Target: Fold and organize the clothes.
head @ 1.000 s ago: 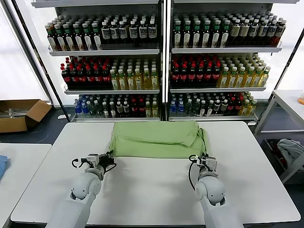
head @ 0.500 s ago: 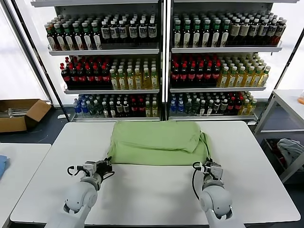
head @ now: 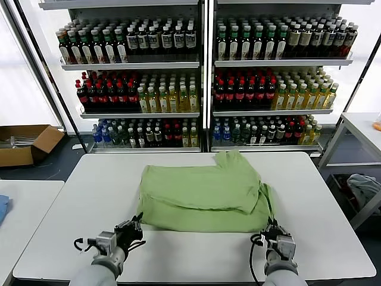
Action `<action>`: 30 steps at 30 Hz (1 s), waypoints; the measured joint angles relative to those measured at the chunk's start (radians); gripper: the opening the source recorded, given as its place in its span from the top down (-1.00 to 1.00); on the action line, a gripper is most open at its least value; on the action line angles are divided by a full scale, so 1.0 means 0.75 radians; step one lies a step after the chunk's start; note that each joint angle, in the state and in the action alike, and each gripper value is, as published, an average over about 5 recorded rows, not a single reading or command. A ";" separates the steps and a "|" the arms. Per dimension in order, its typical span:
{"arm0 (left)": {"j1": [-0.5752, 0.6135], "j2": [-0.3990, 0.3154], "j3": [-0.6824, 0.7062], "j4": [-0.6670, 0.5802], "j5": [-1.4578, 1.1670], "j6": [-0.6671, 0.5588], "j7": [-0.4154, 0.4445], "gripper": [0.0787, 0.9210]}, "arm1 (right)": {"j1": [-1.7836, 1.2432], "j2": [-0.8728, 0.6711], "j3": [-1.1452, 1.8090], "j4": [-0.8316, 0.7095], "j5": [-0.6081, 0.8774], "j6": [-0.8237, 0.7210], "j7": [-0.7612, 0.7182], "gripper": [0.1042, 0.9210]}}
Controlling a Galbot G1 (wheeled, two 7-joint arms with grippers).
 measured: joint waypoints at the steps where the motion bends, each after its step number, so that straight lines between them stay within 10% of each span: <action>1: 0.029 -0.001 -0.003 -0.020 0.009 -0.004 0.002 0.99 | -0.019 -0.005 0.005 0.014 -0.001 0.000 0.000 0.95; 11: 0.258 -0.038 0.005 -0.154 0.110 -0.046 0.008 0.88 | -0.172 -0.038 0.030 0.134 -0.001 0.000 0.023 0.66; 30: 0.350 -0.145 -0.047 -0.417 0.175 -0.053 0.004 -0.42 | -0.146 -0.043 0.247 0.350 0.156 0.001 0.035 -0.65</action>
